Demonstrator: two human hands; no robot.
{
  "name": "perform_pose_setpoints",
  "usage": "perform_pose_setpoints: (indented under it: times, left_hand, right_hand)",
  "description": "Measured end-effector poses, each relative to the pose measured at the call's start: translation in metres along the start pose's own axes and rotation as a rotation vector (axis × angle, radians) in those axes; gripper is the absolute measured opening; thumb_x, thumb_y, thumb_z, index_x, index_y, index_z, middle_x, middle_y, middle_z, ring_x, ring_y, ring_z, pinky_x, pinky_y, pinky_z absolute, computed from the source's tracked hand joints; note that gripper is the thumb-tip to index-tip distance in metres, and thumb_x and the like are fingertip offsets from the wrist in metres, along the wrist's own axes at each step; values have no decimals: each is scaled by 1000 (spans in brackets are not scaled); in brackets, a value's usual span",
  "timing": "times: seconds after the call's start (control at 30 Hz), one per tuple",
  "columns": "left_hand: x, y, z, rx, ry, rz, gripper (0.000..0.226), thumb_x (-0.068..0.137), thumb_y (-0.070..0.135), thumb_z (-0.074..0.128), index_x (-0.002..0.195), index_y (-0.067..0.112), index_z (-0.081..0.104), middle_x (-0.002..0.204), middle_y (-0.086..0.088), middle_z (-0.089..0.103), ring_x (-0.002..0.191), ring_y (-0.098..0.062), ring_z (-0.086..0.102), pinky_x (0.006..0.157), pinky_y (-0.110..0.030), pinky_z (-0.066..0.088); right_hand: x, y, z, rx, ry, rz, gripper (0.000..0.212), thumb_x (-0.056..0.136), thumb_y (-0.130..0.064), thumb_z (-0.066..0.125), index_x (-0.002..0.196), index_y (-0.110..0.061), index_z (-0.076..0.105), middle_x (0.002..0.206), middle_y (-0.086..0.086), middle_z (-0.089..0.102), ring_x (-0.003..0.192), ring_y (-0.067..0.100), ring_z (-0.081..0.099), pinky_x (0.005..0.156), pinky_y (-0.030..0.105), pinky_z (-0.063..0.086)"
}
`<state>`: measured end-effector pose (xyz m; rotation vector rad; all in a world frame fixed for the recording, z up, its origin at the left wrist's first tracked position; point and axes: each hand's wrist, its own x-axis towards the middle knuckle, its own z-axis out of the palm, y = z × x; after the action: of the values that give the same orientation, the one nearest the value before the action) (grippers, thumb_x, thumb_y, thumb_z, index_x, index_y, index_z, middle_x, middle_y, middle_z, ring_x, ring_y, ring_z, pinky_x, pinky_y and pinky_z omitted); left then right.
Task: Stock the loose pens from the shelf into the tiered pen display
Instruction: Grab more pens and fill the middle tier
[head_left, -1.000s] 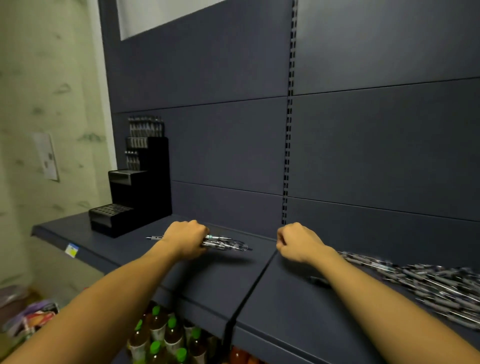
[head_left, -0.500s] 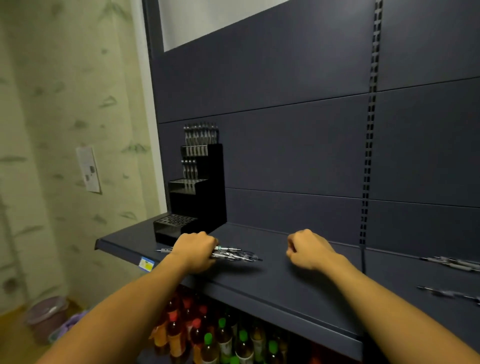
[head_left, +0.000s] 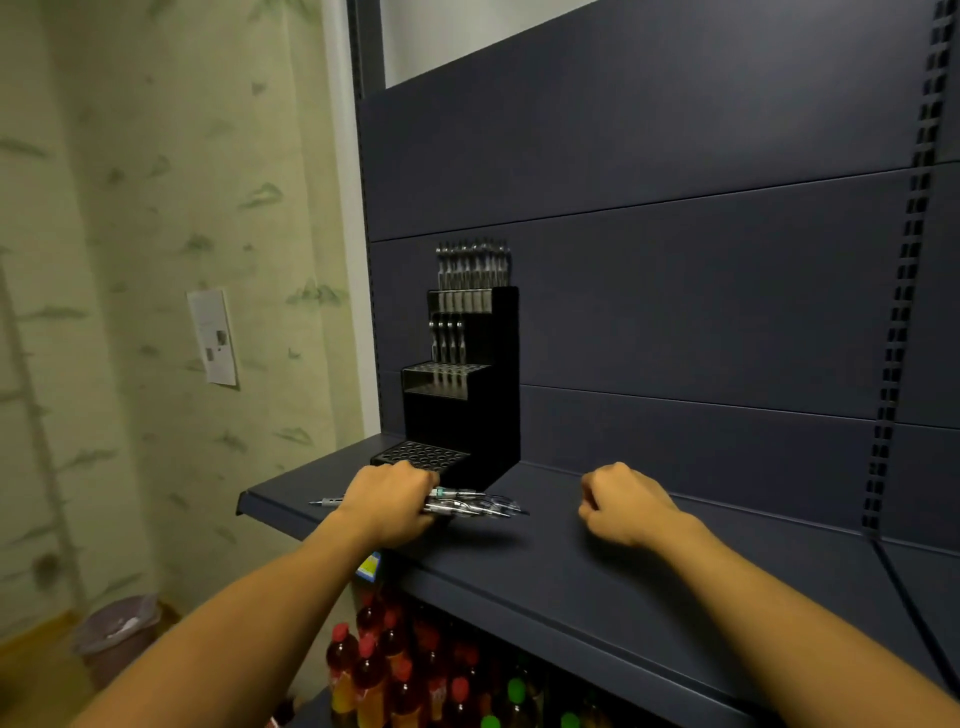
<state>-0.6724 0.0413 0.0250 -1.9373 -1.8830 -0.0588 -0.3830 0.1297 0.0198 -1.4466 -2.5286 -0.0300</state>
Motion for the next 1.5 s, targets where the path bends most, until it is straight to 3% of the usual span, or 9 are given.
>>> perform_pose_setpoints:
  times: [0.27, 0.43, 0.7, 0.77, 0.9, 1.03, 1.1, 1.3, 1.5]
  left_hand:
    - [39, -71, 29, 15, -14, 47, 21, 90, 38, 56, 104, 22, 57, 102, -6, 67, 96, -31, 64, 72, -39, 52]
    - [81, -111, 33, 12, 14, 110, 23, 90, 33, 57, 109, 20, 57, 104, -9, 68, 97, -31, 64, 72, -38, 49]
    - [124, -161, 54, -58, 45, 172, 13, 92, 34, 56, 97, 21, 55, 98, -8, 68, 94, -31, 64, 66, -34, 40]
    - [130, -169, 61, -81, 49, 189, 13, 93, 34, 56, 96, 22, 55, 98, -8, 68, 94, -31, 64, 65, -33, 38]
    - [147, -183, 77, -115, 63, 259, 13, 91, 36, 56, 88, 29, 45, 95, -4, 69, 91, -28, 65, 65, -32, 38]
    - [163, -194, 92, -169, 75, 300, 12, 90, 35, 56, 87, 31, 45, 92, -2, 68, 88, -26, 64, 70, -34, 46]
    - [169, -198, 98, -203, 81, 338, 11, 91, 35, 56, 87, 31, 46, 88, 2, 64, 85, -23, 63, 68, -33, 45]
    - [185, -202, 108, -244, 112, 492, 12, 93, 34, 54, 99, 25, 59, 93, 0, 67, 85, -22, 63, 72, -36, 49]
    - [194, -216, 118, -281, 118, 617, 10, 90, 32, 55, 97, 25, 59, 93, 0, 68, 84, -24, 64, 70, -37, 50]
  right_hand:
    - [80, -39, 19, 18, 22, 22, 17, 97, -26, 53, 90, -13, 61, 88, 4, 62, 78, 23, 62, 69, 38, 55]
    - [131, -46, 24, 5, 40, 74, 14, 95, -28, 55, 87, -17, 58, 88, 2, 60, 79, 21, 62, 76, 41, 59]
    - [187, -33, 30, -66, 18, 221, 14, 95, -32, 58, 89, -19, 58, 91, 1, 59, 79, 19, 61, 72, 36, 57]
    - [194, -32, 31, -83, -3, 255, 15, 96, -33, 58, 89, -19, 57, 93, 0, 58, 82, 19, 62, 75, 36, 57]
    - [202, -34, 33, -105, -21, 306, 21, 97, -32, 57, 81, -22, 49, 87, -1, 54, 76, 17, 57, 65, 30, 48]
    - [203, -41, 34, -121, -35, 345, 15, 98, -32, 58, 91, -19, 57, 93, 0, 57, 82, 18, 60, 74, 33, 55]
    - [201, -46, 35, -124, -33, 371, 16, 98, -32, 58, 100, -16, 61, 98, 2, 60, 86, 19, 62, 80, 36, 58]
    - [192, -58, 38, -175, -3, 493, 14, 96, -30, 59, 88, -18, 57, 89, 1, 55, 77, 20, 57, 66, 31, 49]
    - [187, -82, 37, -183, 38, 600, 13, 93, -26, 59, 88, -14, 61, 86, 2, 60, 77, 21, 63, 70, 35, 57]
